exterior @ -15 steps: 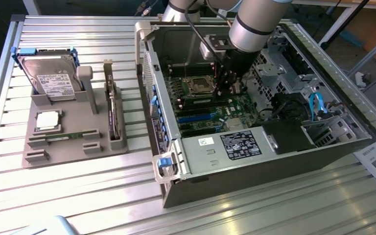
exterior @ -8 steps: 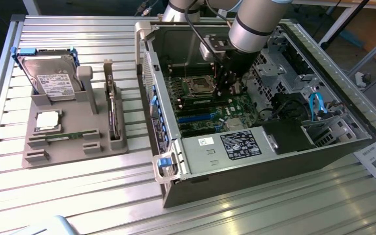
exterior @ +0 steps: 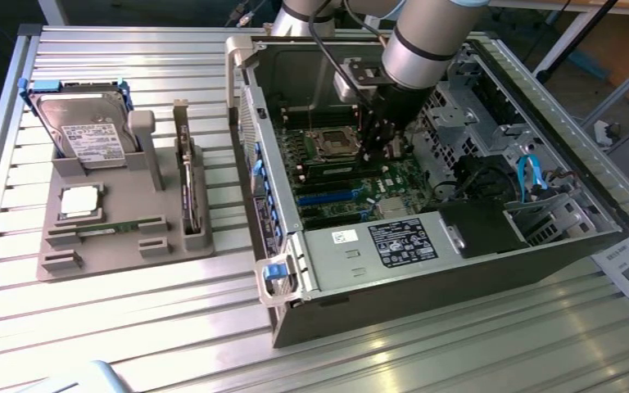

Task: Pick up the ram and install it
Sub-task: 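Insert the ram into the slot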

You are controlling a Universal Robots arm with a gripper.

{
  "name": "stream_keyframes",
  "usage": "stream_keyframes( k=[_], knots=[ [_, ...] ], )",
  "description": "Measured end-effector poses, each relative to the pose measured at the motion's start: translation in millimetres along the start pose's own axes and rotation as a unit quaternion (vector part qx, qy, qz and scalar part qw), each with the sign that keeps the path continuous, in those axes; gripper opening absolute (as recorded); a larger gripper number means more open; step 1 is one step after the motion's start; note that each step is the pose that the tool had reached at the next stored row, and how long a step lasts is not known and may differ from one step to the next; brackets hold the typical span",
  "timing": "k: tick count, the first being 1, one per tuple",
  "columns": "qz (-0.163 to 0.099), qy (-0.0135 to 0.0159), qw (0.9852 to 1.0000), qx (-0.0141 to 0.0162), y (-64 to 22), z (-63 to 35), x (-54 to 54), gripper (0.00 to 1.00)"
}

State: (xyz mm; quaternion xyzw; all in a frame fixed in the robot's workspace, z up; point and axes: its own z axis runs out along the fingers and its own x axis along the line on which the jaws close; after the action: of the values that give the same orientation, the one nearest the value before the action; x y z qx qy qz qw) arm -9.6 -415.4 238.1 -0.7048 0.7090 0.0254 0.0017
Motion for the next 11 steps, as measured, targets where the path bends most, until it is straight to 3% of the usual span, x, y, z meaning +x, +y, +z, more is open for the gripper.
stream_keyframes(
  k=[11],
  knots=[
    [0.000, 0.0000, 1.0000, 0.0004, 0.3, 2.7, 0.1, 0.12]
  ],
)
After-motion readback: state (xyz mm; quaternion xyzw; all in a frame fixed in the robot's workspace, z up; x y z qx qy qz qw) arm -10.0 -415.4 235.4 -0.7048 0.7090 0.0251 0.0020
